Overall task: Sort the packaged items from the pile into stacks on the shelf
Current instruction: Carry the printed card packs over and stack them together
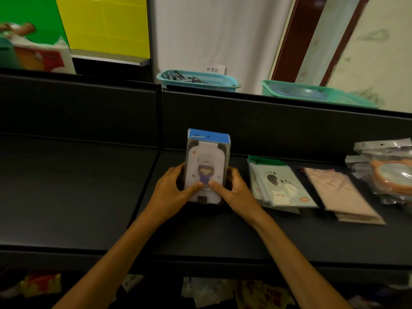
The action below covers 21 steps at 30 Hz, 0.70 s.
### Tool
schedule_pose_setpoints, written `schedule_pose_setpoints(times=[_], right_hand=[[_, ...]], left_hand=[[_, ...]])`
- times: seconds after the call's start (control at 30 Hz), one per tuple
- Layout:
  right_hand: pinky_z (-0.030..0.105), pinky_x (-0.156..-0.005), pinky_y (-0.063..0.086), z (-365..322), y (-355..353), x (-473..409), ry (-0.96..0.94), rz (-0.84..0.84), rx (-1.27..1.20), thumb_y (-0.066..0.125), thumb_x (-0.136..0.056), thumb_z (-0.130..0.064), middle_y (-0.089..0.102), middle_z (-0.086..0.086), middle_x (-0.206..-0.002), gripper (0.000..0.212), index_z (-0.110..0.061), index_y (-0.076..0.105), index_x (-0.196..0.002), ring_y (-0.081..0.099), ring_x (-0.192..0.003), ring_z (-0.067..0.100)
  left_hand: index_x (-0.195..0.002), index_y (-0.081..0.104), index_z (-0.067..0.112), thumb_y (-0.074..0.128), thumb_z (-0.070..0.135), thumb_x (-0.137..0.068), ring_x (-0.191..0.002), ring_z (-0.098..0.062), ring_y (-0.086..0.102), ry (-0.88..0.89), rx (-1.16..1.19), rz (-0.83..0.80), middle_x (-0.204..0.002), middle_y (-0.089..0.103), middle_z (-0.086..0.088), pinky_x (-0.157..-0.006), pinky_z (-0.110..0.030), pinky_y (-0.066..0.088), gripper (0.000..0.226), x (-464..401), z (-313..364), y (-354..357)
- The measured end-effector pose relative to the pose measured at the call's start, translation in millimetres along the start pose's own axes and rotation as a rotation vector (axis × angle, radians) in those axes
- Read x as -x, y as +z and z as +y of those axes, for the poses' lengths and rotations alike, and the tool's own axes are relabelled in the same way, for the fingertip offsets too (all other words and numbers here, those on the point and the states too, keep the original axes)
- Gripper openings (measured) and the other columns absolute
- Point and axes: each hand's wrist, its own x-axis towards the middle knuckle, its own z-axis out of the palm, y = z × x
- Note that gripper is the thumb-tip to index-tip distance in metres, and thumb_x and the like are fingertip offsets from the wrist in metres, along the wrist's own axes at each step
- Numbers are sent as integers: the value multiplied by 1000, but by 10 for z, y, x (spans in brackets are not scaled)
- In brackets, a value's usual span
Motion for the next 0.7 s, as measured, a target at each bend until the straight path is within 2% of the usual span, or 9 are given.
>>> schedule_pose_setpoints(times=[0.1, 0.23, 0.3, 0.37, 0.4, 0.47, 0.57, 0.7], right_hand=[[22, -73, 57, -7, 79, -79, 71, 14, -11, 65, -86, -33, 59, 3, -124, 43, -24, 45, -124, 64, -96, 7], [15, -64, 52, -44, 134, -189, 104, 12, 62, 62, -88, -37, 60, 5, -121, 32, -23, 54, -115, 63, -93, 7], [18, -68, 53, -40, 153, -234, 146, 18, 110, 60, -88, -41, 63, 8, -118, 38, -15, 59, -116, 64, -92, 11], [33, -82, 55, -18, 163, -276, 188, 27, 216, 58, -82, -57, 61, 10, -118, 54, -13, 63, -113, 61, -100, 19], [39, -91, 51, -8, 157, -294, 199, 28, 311, 54, -79, -64, 57, 10, -120, 61, -14, 65, -113, 56, -108, 23], [43, -101, 41, -38, 140, -299, 223, 22, 481, 49, -83, -64, 45, 10, -125, 61, -13, 65, -114, 42, -119, 27], [42, -100, 38, -85, 130, -300, 204, 23, 580, 47, -88, -59, 43, 13, -126, 56, -12, 66, -112, 38, -120, 30], [40, -98, 39, -91, 144, -306, 185, 7, 673, 42, -90, -60, 46, 14, -126, 60, -14, 61, -122, 40, -119, 30]], left_hand=[[-127, 50, 21, 69, 40, -80, -92, -7, 61, -123, 72, -25, -120, 59, -1, -65, -16, 50, 55, -57, -8, -48], [-120, 56, 18, 65, 43, -83, -77, 1, 58, -203, -28, -94, -105, 64, 0, -59, -16, 47, 46, -170, -16, -116], [-118, 58, 16, 63, 44, -84, -75, -2, 59, -262, -35, -130, -98, 65, 1, -58, -17, 46, 44, -227, -7, -121], [-114, 61, 15, 62, 46, -85, -74, -6, 60, -338, -38, -151, -85, 62, 6, -57, -19, 44, 43, -273, 7, -117], [-112, 61, 14, 62, 47, -84, -73, -8, 60, -361, -59, -161, -80, 60, 7, -56, -19, 44, 43, -295, 6, -117], [-109, 62, 13, 61, 50, -84, -71, -10, 62, -378, -130, -181, -78, 60, 5, -55, -20, 44, 44, -329, 5, -132], [-104, 64, 12, 59, 56, -82, -72, -13, 63, -392, -252, -219, -80, 63, 0, -61, -24, 49, 50, -362, 14, -178], [-105, 65, 15, 54, 67, -78, -77, -13, 63, -350, -464, -236, -83, 65, 1, -74, -31, 54, 60, -378, 37, -229]])
